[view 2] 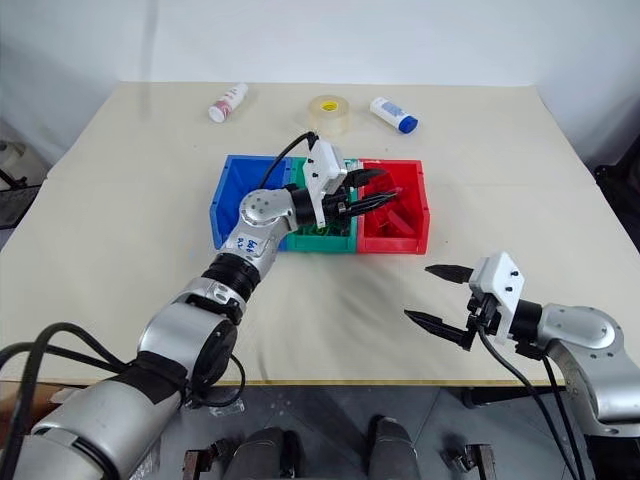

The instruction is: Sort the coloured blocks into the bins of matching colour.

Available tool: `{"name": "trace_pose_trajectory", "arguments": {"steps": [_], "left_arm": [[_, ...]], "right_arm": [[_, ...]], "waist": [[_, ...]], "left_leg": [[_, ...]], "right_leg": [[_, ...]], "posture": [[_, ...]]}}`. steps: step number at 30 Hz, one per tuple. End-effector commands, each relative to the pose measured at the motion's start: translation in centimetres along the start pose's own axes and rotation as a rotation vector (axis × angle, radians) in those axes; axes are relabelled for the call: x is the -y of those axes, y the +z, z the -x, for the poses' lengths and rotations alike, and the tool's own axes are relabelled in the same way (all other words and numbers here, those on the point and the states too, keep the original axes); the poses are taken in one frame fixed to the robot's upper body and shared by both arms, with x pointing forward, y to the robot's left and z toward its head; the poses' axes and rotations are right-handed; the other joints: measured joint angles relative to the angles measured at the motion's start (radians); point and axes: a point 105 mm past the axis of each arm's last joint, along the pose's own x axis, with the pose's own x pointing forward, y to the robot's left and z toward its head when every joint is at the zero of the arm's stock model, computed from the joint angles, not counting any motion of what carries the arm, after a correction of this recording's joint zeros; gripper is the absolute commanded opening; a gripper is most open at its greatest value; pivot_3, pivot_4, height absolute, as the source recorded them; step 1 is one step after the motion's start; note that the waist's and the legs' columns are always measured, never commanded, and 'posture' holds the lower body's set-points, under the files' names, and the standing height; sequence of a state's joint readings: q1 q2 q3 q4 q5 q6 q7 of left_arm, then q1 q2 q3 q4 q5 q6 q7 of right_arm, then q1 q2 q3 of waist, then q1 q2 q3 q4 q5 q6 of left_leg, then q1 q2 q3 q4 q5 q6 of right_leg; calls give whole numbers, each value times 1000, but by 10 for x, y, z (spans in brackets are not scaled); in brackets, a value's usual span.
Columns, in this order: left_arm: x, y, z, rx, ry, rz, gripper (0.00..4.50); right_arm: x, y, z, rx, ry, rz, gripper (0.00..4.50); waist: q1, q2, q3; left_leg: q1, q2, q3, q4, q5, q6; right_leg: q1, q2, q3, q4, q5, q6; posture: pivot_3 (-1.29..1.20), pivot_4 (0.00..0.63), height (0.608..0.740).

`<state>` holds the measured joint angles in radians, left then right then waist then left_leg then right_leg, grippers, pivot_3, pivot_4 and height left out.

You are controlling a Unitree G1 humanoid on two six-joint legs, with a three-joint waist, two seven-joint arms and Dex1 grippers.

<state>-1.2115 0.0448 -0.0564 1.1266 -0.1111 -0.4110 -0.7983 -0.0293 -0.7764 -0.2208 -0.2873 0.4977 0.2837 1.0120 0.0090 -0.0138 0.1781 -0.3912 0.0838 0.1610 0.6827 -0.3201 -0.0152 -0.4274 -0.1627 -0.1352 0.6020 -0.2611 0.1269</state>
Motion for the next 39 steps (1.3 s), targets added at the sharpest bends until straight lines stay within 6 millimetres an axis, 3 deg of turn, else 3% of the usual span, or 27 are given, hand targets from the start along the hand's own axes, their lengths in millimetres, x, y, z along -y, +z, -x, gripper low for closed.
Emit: {"name": "trace_pose_trajectory", "arguments": {"steps": [1,6,12,17,20,29,33,39], "left_arm": [[-9,10,-10,8,84,-90,2481],[-6,17,-14,39,78,-128,4017],[-3,6,2,14,0,-100,4017],[-8,-9,44,-15,-32,-47,4017],[-7,-18,82,-42,-39,-49,4017],[22,-9,180,-85,-47,31,4017],[37,-10,226,-107,-55,59,4017],[48,-20,256,-124,-52,128,4017]], "right_arm": [[-1,14,4,42,-21,36,4500],[1,15,4,43,-31,41,4500],[4,17,0,48,-14,48,4500],[8,16,-2,41,10,50,4500],[12,15,0,33,16,46,4500],[11,9,13,-49,73,34,4500],[8,0,29,-134,108,25,4500],[11,-12,62,-252,112,21,4500]], "waist": [[2,0,0],[6,0,0],[9,0,0],[-10,0,0],[-12,0,0],[-9,0,0],[-10,1,0],[-4,1,0]], "left_leg": [[0,0,0,0,0,0],[-1,0,0,1,0,1],[-1,0,0,1,0,1],[0,0,0,1,0,1],[0,0,0,1,0,1],[1,0,-1,2,0,1],[1,0,-1,2,0,1],[1,0,-1,2,0,1]], "right_leg": [[0,0,0,0,0,0],[0,0,0,-1,0,0],[0,0,0,-1,0,0],[0,0,0,5,0,0],[0,0,0,7,0,0],[0,0,1,9,0,0],[1,0,1,9,0,0],[1,0,1,8,0,0]], "posture": [[0,150,740],[0,150,740],[0,150,740],[0,150,740],[0,150,740],[0,150,740],[0,150,740],[0,150,740]]}}
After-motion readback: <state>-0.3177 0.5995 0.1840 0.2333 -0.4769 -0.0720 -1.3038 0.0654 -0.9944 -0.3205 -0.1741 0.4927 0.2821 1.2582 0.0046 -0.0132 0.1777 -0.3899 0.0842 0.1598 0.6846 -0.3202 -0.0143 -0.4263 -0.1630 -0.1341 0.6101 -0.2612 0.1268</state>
